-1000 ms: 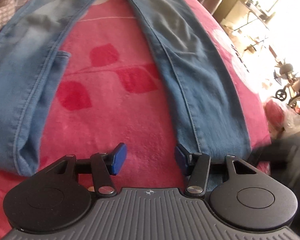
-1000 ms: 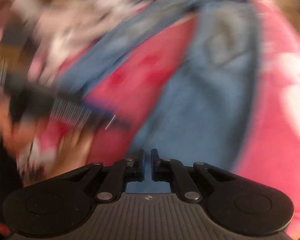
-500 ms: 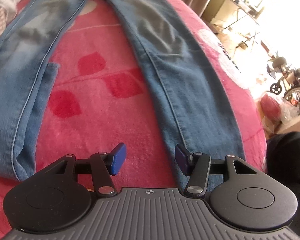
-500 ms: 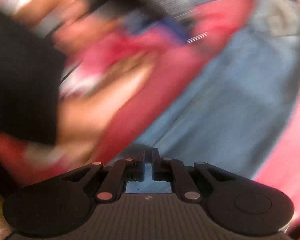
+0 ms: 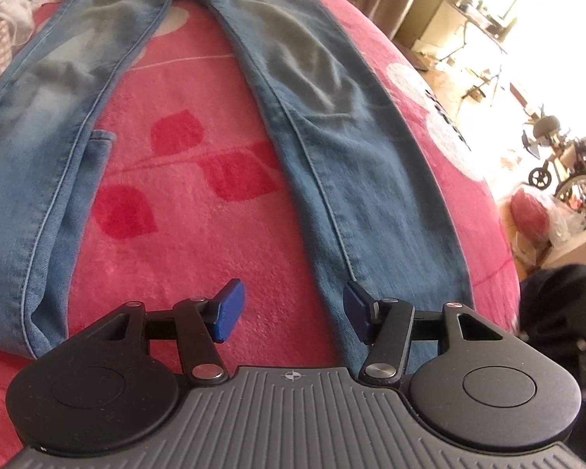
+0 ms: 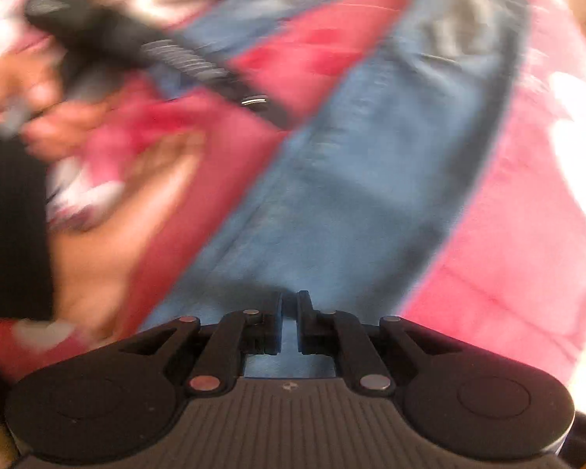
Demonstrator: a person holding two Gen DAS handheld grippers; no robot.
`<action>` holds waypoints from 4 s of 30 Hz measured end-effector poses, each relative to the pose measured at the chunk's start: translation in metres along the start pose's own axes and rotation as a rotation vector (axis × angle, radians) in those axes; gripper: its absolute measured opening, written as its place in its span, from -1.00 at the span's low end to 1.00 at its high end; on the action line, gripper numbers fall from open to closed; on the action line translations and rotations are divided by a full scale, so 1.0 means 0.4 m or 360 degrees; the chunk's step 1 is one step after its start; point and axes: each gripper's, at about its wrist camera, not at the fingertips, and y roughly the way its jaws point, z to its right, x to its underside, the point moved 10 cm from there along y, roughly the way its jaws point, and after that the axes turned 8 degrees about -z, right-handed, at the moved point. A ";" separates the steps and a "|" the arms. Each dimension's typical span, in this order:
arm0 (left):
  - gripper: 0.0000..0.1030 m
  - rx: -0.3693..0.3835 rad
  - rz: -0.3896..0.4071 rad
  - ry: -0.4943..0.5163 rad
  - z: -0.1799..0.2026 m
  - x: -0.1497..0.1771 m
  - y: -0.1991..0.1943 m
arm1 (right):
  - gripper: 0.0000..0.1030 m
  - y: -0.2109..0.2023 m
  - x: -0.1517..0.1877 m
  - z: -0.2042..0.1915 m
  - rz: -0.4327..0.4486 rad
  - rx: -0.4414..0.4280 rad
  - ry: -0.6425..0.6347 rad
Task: Fold clothes
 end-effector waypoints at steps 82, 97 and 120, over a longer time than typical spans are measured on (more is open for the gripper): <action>-0.08 0.0004 0.0717 -0.0916 -0.493 0.015 -0.239 | -0.76 0.182 -0.521 -0.308 0.0651 -0.0416 -0.0305; 0.08 -0.0136 0.0734 -0.0738 -0.504 0.006 -0.245 | -0.87 0.160 -0.729 0.046 0.0700 -0.1121 0.0830; 0.08 -0.0359 0.0575 -0.0532 -0.527 -0.039 -0.122 | -0.91 0.216 -0.679 -0.025 0.0574 -0.0897 0.0614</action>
